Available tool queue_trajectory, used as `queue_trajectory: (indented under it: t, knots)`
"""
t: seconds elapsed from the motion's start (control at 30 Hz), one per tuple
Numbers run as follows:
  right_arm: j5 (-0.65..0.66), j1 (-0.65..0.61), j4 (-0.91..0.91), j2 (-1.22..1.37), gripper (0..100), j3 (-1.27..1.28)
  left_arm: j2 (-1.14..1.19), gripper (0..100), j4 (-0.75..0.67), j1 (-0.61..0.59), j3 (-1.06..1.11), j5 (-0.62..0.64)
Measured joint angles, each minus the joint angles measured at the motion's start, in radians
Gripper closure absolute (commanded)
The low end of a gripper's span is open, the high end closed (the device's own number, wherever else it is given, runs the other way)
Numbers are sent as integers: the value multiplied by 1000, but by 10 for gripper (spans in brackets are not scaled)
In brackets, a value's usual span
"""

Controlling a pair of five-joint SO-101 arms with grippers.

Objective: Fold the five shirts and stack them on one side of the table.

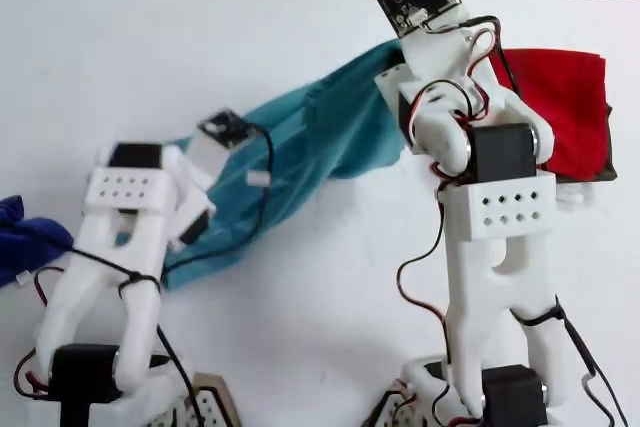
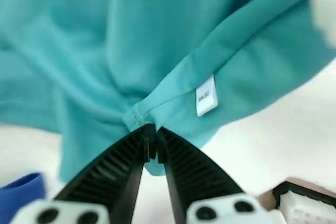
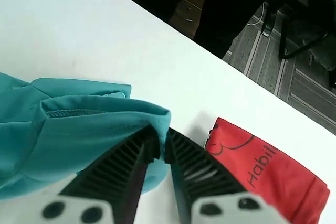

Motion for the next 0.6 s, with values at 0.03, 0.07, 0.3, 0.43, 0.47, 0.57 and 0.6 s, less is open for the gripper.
queue_trajectory:
  t: [0.03, 0.07, 0.3, 0.43, 0.47, 0.57, 0.6]
  knots:
    - [0, 0, 0, 0, 979, 0, 0, 973, 46, -6, -49, 0]
    - [0, 0, -8, 0, 979, 0, 0, 973, 83, -15, -100, 0]
    - [0, 0, -175, 60, 980, -40, 0, 973, 190, -133, -437, -43]
    - [0, 2, -166, 183, 980, -203, 0, 973, 193, -178, -597, -58]
    - [0, 2, -147, 210, 980, -261, 0, 973, 193, -187, -629, -58]
    - [0, 2, -74, 276, 980, -456, 0, 973, 199, -192, -718, -64]
    - [0, 2, -44, 292, 980, -523, 0, 973, 212, -195, -749, -68]
